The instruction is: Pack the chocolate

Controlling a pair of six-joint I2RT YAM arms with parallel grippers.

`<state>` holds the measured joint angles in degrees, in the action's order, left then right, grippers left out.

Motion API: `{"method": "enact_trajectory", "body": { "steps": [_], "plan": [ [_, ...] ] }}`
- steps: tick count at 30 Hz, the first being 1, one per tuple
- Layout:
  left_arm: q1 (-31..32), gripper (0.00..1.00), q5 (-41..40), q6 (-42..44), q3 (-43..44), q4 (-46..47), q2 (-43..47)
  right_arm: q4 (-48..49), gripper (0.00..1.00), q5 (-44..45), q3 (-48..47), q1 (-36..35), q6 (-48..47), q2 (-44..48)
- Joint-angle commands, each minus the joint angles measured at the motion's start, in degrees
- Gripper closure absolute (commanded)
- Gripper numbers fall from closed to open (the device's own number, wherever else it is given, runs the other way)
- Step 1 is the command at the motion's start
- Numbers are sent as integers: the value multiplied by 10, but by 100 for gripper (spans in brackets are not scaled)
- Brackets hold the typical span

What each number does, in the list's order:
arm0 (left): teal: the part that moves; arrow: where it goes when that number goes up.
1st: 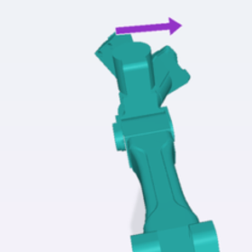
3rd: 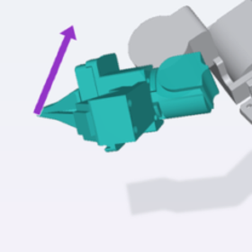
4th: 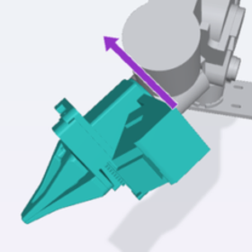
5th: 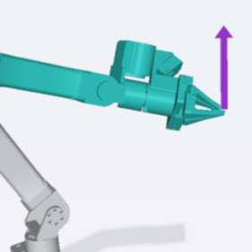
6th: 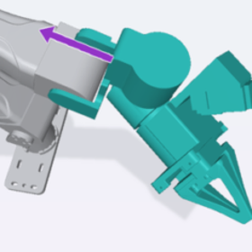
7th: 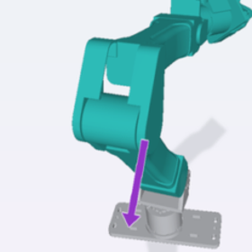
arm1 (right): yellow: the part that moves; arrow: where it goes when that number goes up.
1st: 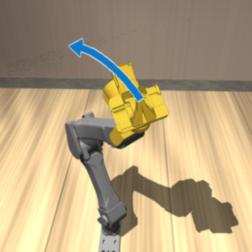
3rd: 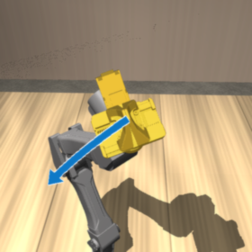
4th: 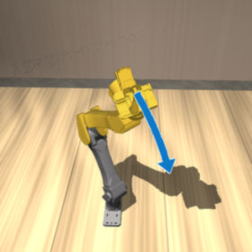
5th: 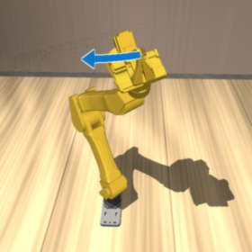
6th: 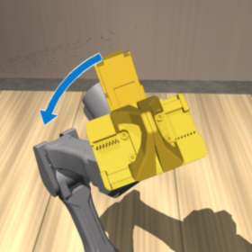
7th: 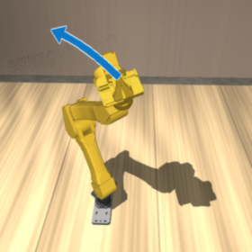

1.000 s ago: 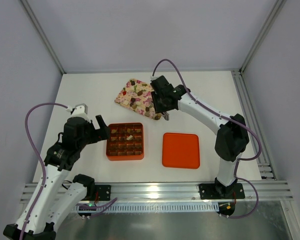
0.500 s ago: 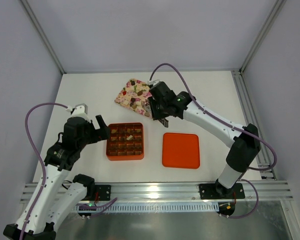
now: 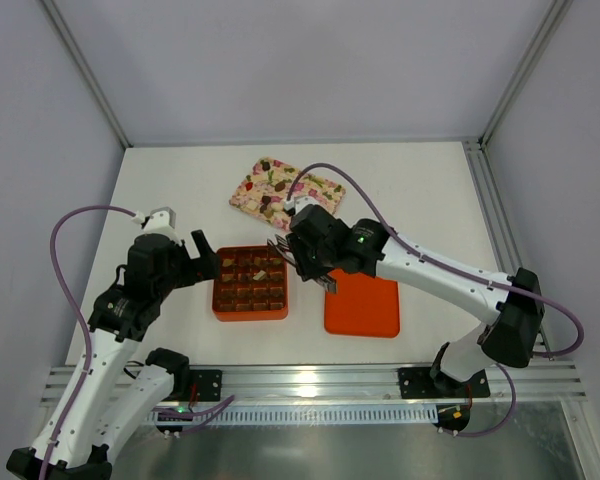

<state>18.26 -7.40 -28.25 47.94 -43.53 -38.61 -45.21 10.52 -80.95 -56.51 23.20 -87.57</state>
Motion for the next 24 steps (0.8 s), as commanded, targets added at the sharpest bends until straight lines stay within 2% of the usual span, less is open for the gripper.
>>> {"method": "enact_trajectory", "body": {
  "steps": [1, 24],
  "plan": [
    [1, 0, 5, -1, 7, 11, 6, 10, 62, 20, 22, -22, 26, 37],
    [2, 0, 5, -1, 7, 12, 5, 20, 61, 20, 59, -73, 41, 19]
  ]
}}
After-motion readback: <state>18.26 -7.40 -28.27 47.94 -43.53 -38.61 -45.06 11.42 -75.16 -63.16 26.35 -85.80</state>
